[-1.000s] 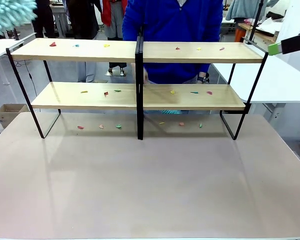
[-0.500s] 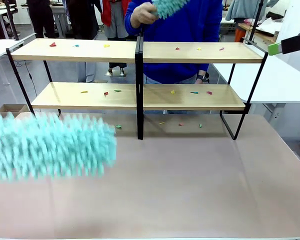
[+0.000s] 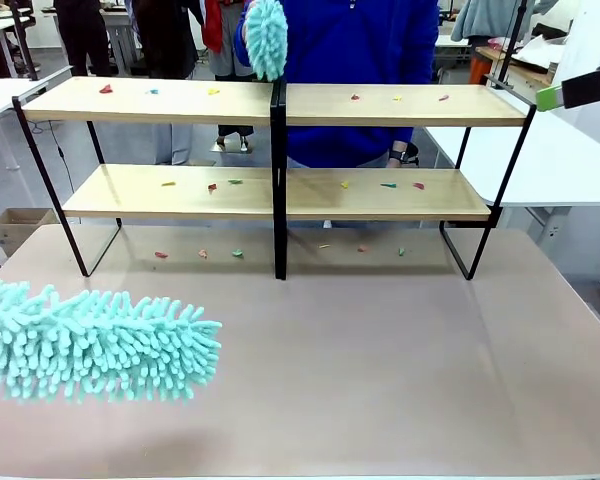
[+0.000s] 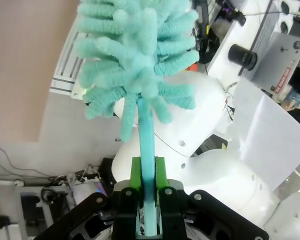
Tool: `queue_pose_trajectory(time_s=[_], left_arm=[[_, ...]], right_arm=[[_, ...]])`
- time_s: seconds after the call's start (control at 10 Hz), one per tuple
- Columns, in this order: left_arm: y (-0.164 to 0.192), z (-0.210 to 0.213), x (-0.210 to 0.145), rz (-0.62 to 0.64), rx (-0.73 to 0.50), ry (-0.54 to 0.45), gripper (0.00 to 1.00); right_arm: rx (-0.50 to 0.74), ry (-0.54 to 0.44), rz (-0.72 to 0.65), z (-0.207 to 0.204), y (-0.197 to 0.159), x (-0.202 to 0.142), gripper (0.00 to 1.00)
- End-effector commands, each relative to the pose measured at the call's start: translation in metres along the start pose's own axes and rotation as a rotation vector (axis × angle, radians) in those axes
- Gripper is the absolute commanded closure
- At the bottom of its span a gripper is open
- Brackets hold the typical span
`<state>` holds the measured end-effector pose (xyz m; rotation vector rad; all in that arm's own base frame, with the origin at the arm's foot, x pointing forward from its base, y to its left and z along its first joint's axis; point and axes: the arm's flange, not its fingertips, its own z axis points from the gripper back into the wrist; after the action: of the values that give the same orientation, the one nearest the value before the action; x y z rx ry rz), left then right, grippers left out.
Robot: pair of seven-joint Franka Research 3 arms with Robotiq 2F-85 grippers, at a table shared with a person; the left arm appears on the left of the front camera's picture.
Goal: Clean the shelves.
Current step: Clean a randomly selected level of the Shelf with the Duster.
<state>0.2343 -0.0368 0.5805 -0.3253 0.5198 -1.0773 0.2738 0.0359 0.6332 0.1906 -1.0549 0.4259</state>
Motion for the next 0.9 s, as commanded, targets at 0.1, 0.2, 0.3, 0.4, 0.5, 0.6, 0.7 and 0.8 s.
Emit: queue_pose_trajectory(time_s=[0.1,0.2,0.3,0.4,0.5,0.6,0.7,0.8], left_arm=[[0.017,-0.017,0.052,0.162,-0.044,0.031,0.88],[0.024,-0.022,0.068,0.206,-0.041,-0.021,0.88],[0.029,-0.024,0.082,0.247,-0.055,-0.12,0.88],[0.037,-0.024,0.096,0.299,-0.06,-0.213,0.88],[0.043,-0.027,0.11,0.355,-0.066,-0.243,0.88],[0.052,-0.029,0.119,0.425,-0.083,-0.277,0.88],[0.062,-0.032,0.125,0.486,-0.103,-0.313,0.88],[0.077,-0.033,0.129,0.527,-0.084,-0.339,0.88]], right_arm=[[0.007,-0.002,-0.003,0.0,0.0,0.0,0.0],[0.007,-0.002,-0.003,0.0,0.0,0.0,0.0],[0.007,-0.002,-0.003,0.0,0.0,0.0,0.0],[0.007,-0.002,-0.003,0.0,0.0,0.0,0.0],[0.007,-0.002,-0.003,0.0,0.0,0.0,0.0],[0.007,-0.002,-0.003,0.0,0.0,0.0,0.0],[0.007,-0.002,-0.003,0.0,0.0,0.0,0.0],[0.007,-0.002,-0.003,0.0,0.0,0.0,0.0]])
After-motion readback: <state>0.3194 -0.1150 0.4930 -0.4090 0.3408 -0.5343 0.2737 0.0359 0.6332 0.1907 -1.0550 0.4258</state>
